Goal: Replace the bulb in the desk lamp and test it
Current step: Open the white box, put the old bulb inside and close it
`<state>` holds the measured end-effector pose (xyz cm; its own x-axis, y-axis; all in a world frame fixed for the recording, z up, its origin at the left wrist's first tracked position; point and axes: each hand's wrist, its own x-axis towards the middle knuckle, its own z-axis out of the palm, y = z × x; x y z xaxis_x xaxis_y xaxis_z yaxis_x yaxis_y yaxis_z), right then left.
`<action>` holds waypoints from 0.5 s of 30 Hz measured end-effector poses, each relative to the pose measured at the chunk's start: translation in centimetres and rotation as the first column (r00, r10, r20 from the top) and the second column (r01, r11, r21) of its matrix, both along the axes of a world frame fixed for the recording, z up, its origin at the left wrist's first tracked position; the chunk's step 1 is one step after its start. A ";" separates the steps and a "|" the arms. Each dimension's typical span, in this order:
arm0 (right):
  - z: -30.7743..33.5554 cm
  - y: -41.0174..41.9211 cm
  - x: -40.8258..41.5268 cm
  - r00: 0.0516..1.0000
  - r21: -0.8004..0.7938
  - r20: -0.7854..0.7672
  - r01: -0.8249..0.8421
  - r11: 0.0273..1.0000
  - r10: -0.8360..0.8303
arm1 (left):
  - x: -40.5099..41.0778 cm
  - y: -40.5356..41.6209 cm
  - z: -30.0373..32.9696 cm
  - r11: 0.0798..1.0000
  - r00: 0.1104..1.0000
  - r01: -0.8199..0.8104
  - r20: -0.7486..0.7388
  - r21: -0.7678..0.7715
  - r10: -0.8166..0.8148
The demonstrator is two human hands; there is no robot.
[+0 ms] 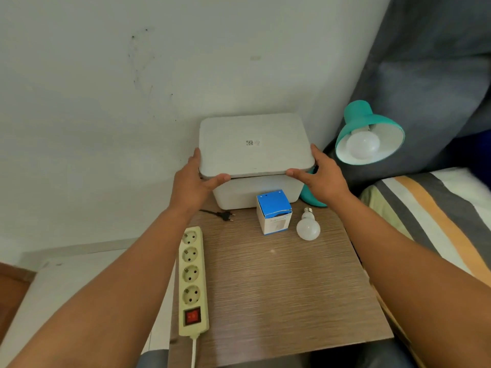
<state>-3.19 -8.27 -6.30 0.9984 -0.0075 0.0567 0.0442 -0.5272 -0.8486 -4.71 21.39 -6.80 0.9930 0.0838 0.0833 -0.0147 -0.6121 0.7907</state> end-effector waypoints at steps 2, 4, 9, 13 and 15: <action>0.3 0.2 -1.2 1.000 0.022 0.017 -0.001 1.000 0.001 | -1.5 0.1 0.5 1.000 1.000 0.005 0.016 -0.020 -0.005; 0.5 0.4 -2.9 0.999 0.032 0.037 -0.014 0.999 0.012 | -3.4 0.2 0.8 0.999 1.000 0.011 0.019 -0.041 -0.010; 0.7 0.3 -8.0 0.999 0.075 0.050 -0.025 0.997 0.021 | -9.2 0.1 2.0 0.999 0.998 0.016 0.055 -0.032 -0.014; 0.0 -0.4 -13.0 0.998 0.090 0.066 -0.026 0.996 0.020 | -14.3 -0.8 2.2 0.998 0.998 0.007 0.069 -0.065 -0.003; -0.7 -1.1 -15.6 0.998 0.090 0.058 -0.029 0.995 0.024 | -16.9 -1.6 1.7 0.997 0.998 0.005 0.055 -0.077 0.000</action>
<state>-18.78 -9.36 -7.01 0.9934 0.0111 0.1141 0.1070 -0.4458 -0.8887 -21.63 19.75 -5.12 0.9873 0.0897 0.1314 -0.0610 -0.5490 0.8336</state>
